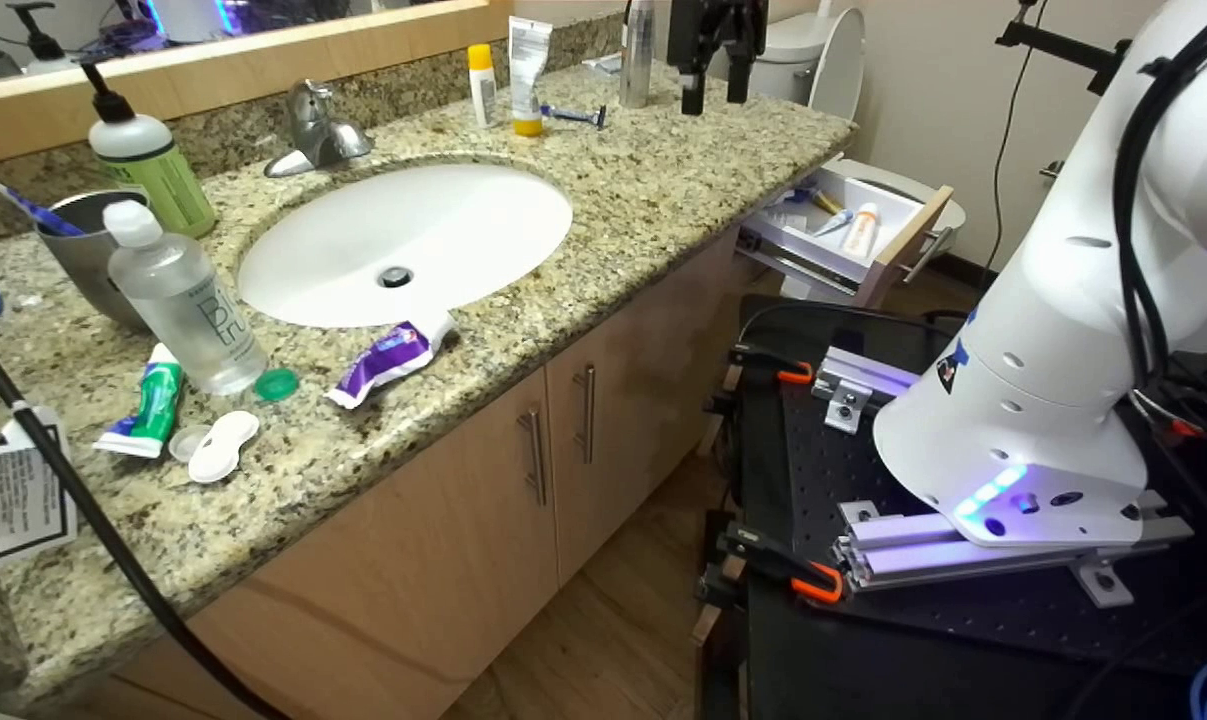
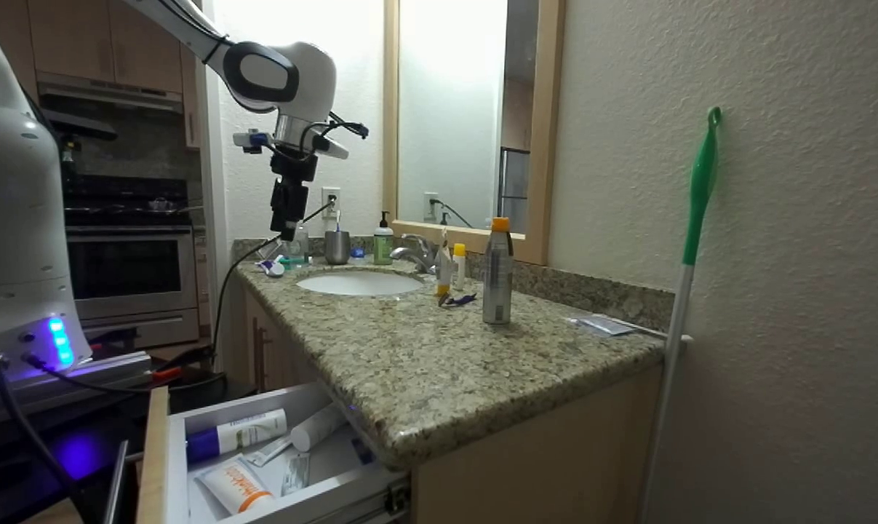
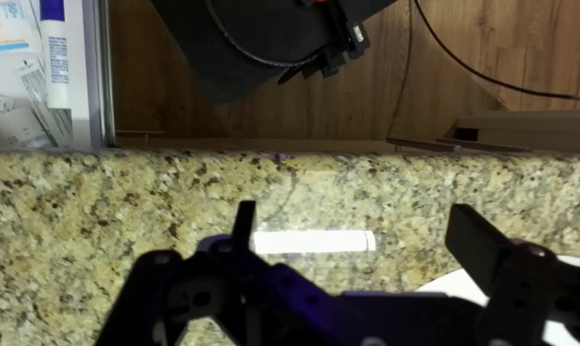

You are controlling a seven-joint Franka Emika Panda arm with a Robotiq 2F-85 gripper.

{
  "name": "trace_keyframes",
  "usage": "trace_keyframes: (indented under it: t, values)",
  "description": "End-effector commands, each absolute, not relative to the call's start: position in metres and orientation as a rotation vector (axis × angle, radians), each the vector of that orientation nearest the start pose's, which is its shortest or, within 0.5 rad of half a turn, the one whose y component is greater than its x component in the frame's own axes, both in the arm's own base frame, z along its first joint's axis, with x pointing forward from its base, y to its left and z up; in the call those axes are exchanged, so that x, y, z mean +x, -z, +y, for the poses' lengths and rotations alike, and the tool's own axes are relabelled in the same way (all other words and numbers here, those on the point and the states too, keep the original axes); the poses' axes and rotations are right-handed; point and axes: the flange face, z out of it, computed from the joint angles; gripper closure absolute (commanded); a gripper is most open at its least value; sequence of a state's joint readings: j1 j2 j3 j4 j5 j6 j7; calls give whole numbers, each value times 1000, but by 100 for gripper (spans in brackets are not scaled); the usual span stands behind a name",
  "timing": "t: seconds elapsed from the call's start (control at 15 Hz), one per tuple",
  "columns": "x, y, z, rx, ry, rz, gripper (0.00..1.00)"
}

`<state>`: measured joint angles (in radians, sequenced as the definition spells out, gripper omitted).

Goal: Take the white and orange bottle from the drawer and place it on the counter

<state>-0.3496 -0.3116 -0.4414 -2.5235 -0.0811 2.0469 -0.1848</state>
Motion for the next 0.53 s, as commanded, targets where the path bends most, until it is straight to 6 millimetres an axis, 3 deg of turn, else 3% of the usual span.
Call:
trace_keyframes:
  t: [0.0, 0.2, 0.47]
  values:
    - [241, -326, -344, -2802, -276, 1070, 0]
    - [179, -306, -385, -2695, -276, 1320, 0]
    - [97, -299, -418, -2504, -225, 1638, 0]
